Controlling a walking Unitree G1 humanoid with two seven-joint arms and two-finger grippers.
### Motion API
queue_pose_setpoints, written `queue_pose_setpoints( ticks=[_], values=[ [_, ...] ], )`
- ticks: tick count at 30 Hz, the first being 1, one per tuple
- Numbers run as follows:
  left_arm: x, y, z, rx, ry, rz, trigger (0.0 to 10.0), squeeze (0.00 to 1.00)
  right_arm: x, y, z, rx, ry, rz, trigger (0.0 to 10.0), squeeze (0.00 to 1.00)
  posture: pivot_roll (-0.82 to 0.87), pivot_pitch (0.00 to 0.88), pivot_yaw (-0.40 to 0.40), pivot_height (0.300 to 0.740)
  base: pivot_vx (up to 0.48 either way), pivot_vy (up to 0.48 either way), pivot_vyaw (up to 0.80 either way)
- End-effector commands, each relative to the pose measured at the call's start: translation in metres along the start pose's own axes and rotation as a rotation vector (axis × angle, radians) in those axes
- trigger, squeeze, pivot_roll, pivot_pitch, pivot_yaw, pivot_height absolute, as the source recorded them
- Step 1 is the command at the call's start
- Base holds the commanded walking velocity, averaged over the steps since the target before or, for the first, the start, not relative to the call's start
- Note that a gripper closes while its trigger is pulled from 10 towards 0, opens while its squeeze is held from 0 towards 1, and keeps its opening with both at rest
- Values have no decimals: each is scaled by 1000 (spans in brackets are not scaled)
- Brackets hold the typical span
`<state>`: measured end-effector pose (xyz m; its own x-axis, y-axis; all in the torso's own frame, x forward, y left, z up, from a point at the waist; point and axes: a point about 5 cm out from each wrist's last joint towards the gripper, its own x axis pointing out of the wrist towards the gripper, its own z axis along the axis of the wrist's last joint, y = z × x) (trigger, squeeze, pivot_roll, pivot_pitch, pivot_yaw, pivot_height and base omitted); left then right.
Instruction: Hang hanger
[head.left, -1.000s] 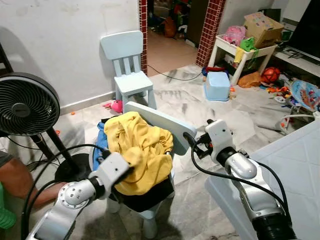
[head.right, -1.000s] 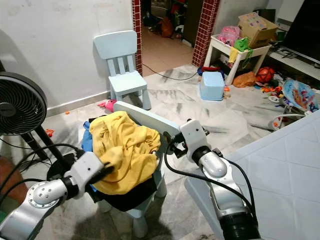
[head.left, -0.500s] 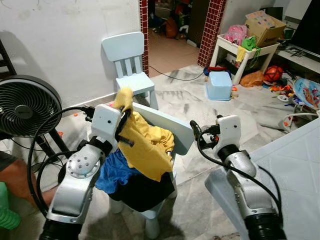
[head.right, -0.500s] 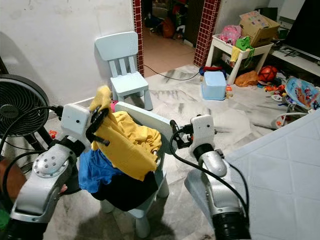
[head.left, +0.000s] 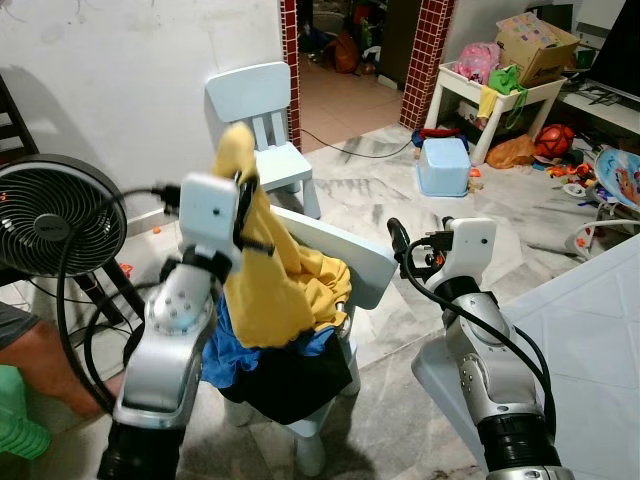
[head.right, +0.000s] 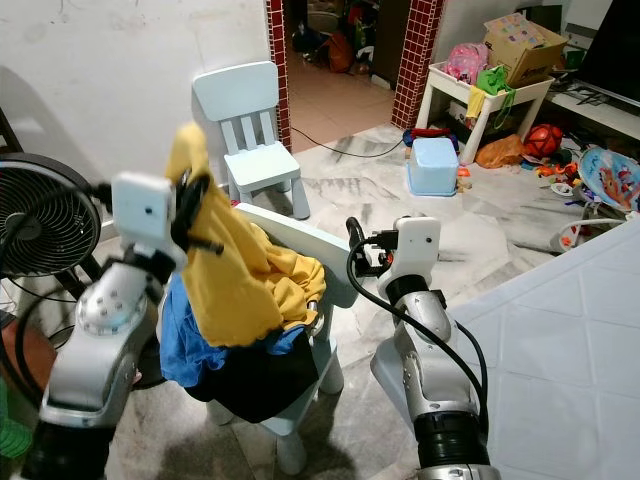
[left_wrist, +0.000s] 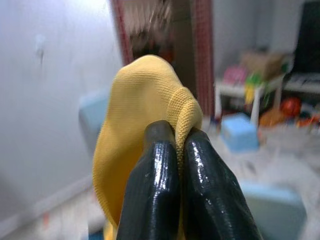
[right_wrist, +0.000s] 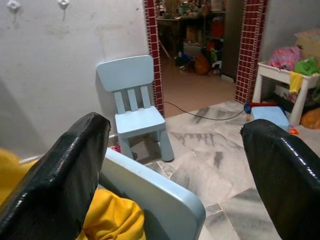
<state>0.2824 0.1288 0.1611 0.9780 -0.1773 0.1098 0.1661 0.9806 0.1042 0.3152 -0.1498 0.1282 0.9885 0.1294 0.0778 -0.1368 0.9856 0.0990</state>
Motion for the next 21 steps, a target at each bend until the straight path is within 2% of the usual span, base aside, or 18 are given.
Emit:
queue_pose_setpoints(
  ticks=[1, 2, 5, 13, 21],
  values=[
    [-5, -1, -4, 8, 24, 29, 10000, 0, -4, -1, 0, 24, 0, -22, 10000, 0, -27, 0, 23, 740, 0, 0, 0],
    [-12, -5, -13, 1, 55, 38, 10000, 0, -7, -2, -3, 25, 8, -28, 10000, 0, -25, 0, 21, 740, 0, 0, 0],
    [-19, -9, -25, 11, 99, 29, 10000, 0, -11, -5, -8, 34, 26, -45, 10000, 0, -26, 0, 21, 740, 0, 0, 0],
    [-19, -5, -26, 24, 112, -2, 10000, 0, -10, -7, -5, 29, 30, -48, 10000, 0, -25, 0, 19, 740, 0, 0, 0],
    [-21, -4, -28, 47, 111, 10, 10000, 0, -9, -4, -5, 25, 33, -36, 10000, 0, -28, 0, 16, 740, 0, 0, -583]
  ],
)
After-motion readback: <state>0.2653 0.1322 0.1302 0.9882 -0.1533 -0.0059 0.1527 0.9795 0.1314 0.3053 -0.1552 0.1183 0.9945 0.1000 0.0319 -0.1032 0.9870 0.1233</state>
